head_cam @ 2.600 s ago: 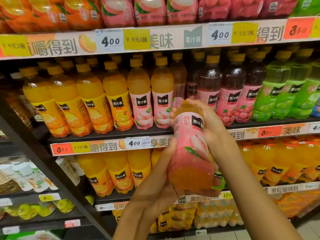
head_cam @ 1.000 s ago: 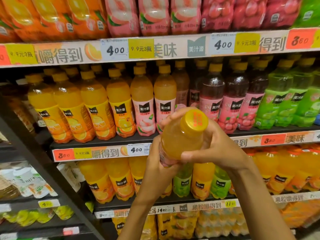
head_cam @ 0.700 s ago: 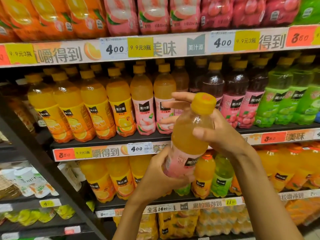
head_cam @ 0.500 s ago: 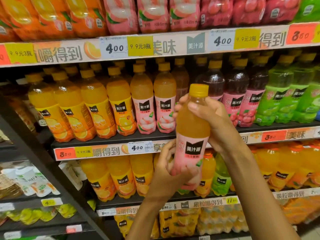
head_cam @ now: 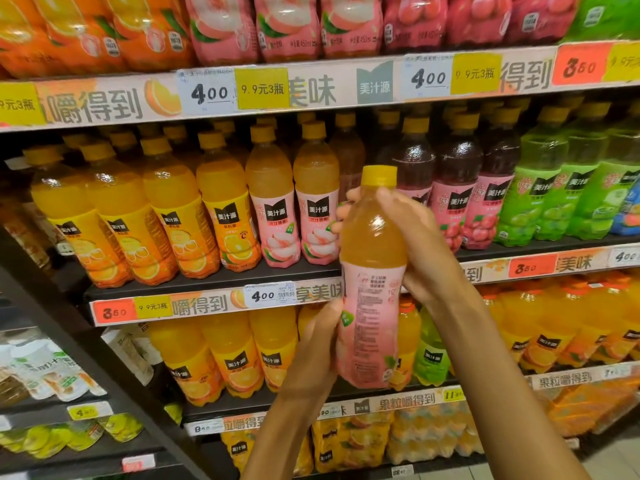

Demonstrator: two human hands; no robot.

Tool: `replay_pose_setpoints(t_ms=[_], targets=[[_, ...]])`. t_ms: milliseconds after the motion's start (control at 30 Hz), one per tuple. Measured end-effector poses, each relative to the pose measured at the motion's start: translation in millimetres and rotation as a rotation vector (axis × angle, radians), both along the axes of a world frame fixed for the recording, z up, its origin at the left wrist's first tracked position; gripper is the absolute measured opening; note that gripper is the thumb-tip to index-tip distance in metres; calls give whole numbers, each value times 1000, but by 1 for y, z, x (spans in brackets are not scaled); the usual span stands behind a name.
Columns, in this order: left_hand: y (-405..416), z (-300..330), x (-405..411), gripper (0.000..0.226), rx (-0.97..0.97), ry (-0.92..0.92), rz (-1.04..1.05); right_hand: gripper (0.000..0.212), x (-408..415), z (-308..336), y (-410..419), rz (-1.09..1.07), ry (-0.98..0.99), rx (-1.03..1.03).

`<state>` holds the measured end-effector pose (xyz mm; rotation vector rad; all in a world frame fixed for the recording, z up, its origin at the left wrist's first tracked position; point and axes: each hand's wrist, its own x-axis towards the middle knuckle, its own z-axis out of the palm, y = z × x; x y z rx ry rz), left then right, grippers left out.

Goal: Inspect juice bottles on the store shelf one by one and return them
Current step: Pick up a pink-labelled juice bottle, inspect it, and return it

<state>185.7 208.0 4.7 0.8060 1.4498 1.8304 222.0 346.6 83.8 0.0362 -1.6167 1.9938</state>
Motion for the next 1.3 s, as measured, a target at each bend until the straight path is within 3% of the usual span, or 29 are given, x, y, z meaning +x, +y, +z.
replay_pose_setpoints(t_ms=[100, 233, 367, 433, 500, 667, 800, 933, 1067, 1233, 1300], targets=[[5, 3, 2, 57, 23, 162, 80, 23, 2, 0, -5, -115, -5, 155], [8, 2, 7, 51, 27, 229, 121, 29, 0, 3, -4, -114, -60, 96], [2, 3, 8, 79, 36, -104, -77, 32, 0, 1, 4, 50, -76, -39], [-1, 2, 8, 78, 93, -207, -191, 37, -2, -3, 3, 139, -90, -153], [0, 1, 7, 75, 85, -190, -187, 42, -4, -6, 2, 141, -86, -204], [1, 5, 2, 55, -30, -68, 12, 23, -2, -2, 7, 10, -45, -83], [5, 7, 4, 50, -29, -53, 0, 39, -1, 0, 11, -1, -44, -60], [5, 8, 7, 57, -5, -185, -47, 49, -1, -1, 14, 52, -94, -79], [1, 13, 9, 63, 25, -351, -162, 39, -7, -8, 14, 54, -216, -249], [-2, 24, 13, 83, 90, -394, -260, 54, -9, -17, 17, 39, -396, -514], [-1, 27, 12, 77, 123, -399, -306, 68, -9, -22, 16, 70, -445, -574]])
